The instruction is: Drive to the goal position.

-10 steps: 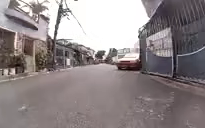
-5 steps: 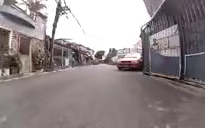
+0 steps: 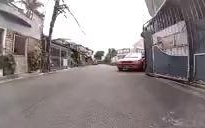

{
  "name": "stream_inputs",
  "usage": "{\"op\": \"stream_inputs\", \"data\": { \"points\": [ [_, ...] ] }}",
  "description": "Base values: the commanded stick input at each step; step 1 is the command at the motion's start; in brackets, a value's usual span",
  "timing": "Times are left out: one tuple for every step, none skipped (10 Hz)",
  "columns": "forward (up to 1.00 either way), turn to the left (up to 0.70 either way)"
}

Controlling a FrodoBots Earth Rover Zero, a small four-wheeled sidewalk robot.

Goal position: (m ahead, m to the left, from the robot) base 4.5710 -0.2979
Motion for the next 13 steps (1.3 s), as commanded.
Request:
{"op": "stream_inputs", "data": {
  "points": [
    [0.7,0.0],
    [0.7,0.0],
    [0.7,0.0],
    [0.7,0.0],
    [0.7,0.0],
    [0.7,0.0],
    [0.7,0.0],
    [0.7,0.0],
    [0.7,0.0],
    [0.7,0.0],
    [0.7,0.0],
    [0.7,0.0],
    [0.7,0.0]
  ]
}}
